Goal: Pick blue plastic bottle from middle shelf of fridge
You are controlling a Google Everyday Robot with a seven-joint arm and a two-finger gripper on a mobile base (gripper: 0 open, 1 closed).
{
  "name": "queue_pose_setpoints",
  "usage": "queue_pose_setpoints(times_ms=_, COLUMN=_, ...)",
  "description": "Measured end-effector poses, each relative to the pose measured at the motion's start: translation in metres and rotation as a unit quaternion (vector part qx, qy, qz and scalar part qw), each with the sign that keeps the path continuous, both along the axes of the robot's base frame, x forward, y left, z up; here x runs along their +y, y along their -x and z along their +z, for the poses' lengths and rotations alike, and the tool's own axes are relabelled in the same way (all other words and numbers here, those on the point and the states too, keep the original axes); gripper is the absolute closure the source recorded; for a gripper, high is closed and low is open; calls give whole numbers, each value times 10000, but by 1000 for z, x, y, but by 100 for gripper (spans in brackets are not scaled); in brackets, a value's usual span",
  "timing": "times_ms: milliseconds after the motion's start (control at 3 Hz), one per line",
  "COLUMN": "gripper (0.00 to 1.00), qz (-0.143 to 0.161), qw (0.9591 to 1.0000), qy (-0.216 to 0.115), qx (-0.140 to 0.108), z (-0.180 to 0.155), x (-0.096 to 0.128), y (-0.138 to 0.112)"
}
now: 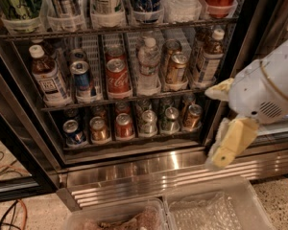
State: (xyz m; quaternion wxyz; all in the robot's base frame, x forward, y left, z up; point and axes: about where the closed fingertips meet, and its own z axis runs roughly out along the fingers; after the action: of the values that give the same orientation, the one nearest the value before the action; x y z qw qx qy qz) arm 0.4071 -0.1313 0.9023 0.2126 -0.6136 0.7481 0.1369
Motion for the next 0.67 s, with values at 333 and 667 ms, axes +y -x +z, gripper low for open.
queue_pose_setpoints(times_ms=333, gripper=0, qz=577, qw=9955, qy=-699, qx=279, z=-22, x=78, y=31)
queue_pose_setpoints(times_ms=667, gripper=0, qz=575, qw=9955, qy=-697, qx=275, z=-22, x=78, y=31)
